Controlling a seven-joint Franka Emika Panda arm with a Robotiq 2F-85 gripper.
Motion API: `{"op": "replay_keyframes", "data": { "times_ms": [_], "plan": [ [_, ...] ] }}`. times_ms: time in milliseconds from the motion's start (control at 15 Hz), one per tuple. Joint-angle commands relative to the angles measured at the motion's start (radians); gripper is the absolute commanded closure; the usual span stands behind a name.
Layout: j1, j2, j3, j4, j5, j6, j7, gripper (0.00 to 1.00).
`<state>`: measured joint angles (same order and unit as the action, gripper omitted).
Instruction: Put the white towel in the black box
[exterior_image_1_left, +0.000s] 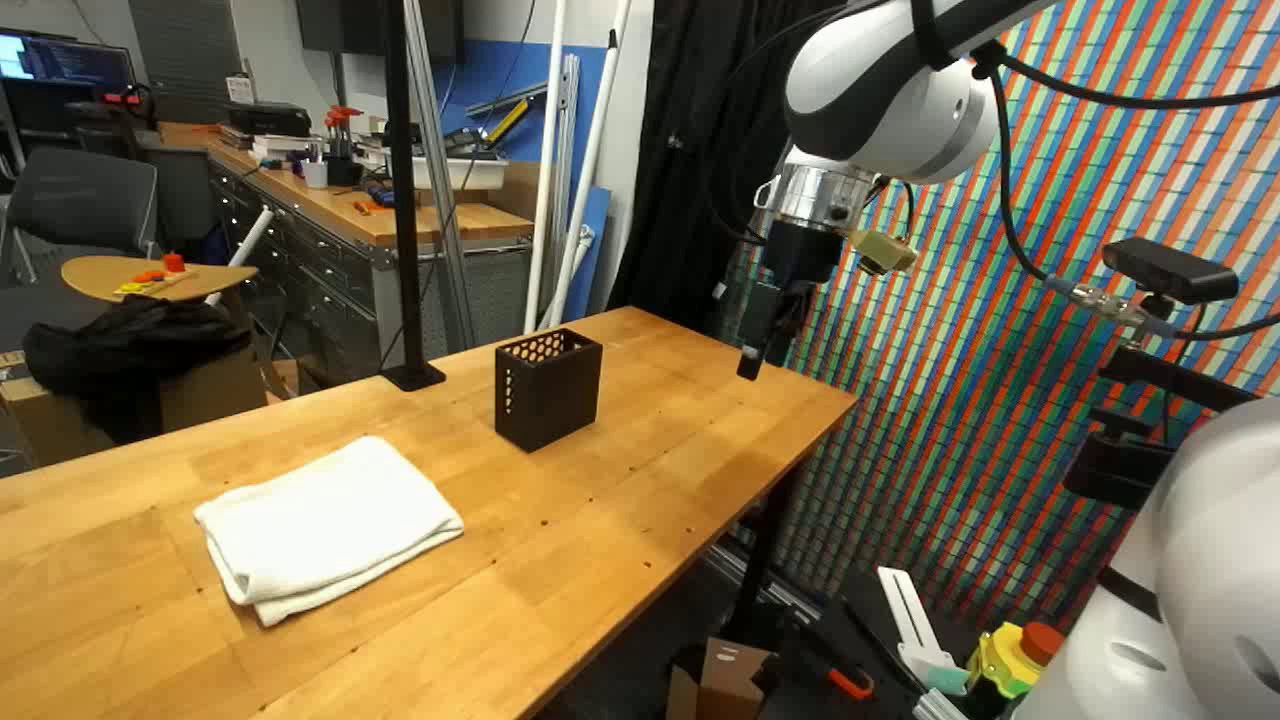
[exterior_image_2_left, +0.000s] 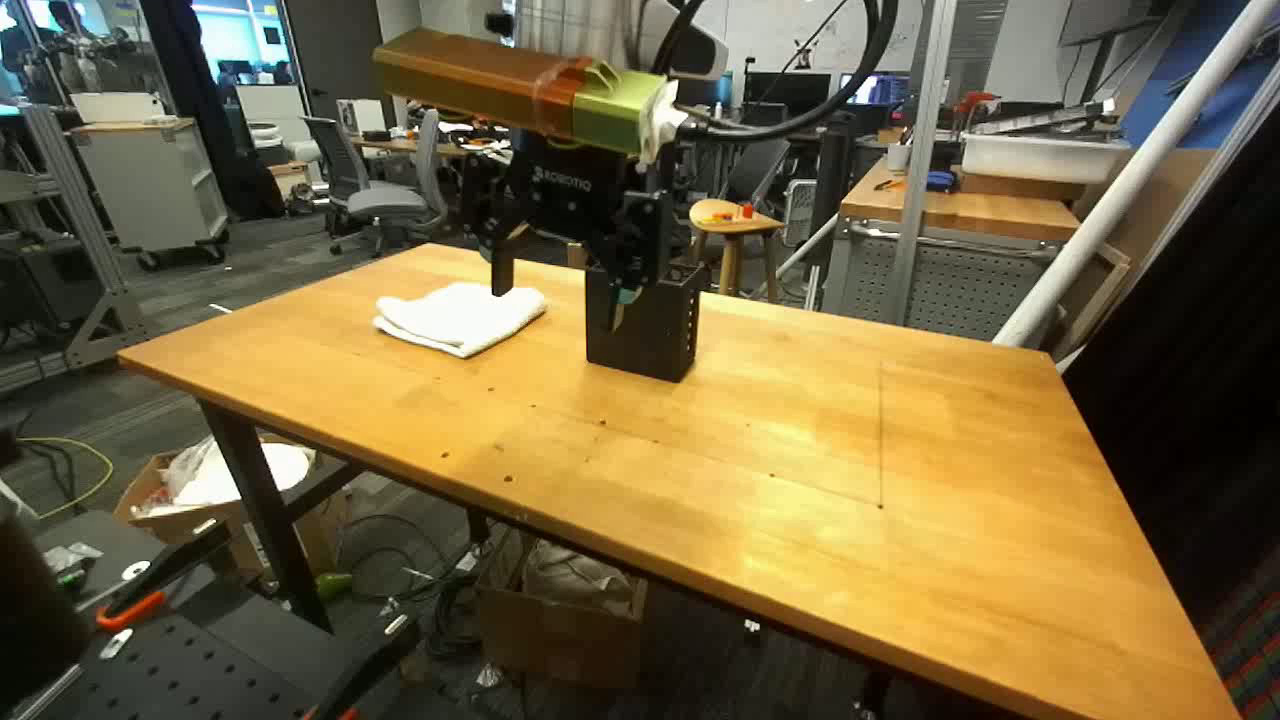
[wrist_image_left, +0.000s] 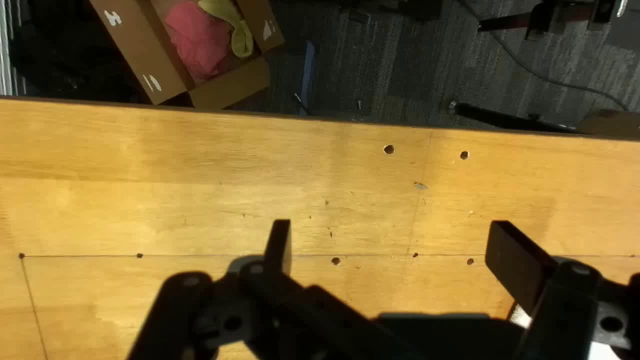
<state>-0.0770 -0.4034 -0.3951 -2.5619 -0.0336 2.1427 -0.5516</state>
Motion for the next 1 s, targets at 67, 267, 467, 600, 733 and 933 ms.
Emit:
{"op": "replay_keyframes", "data": {
  "times_ms": [67, 267, 467, 600, 733, 933],
  "plan": [
    [-0.027, 0.003, 0.027, 0.004, 0.013, -0.001, -0.01, 0.0],
    [-0.027, 0.003, 0.027, 0.004, 0.013, -0.001, -0.01, 0.0],
    [-0.027, 0.009, 0.033, 0.009, 0.009, -0.004, -0.004, 0.0],
    [-0.018, 0.024, 0.056, 0.017, 0.002, -0.002, 0.008, 0.0],
    [-0.005, 0.038, 0.091, 0.026, 0.002, 0.01, 0.028, 0.0],
    [0.025, 0.07, 0.159, 0.048, 0.012, 0.046, 0.076, 0.0]
  ]
}}
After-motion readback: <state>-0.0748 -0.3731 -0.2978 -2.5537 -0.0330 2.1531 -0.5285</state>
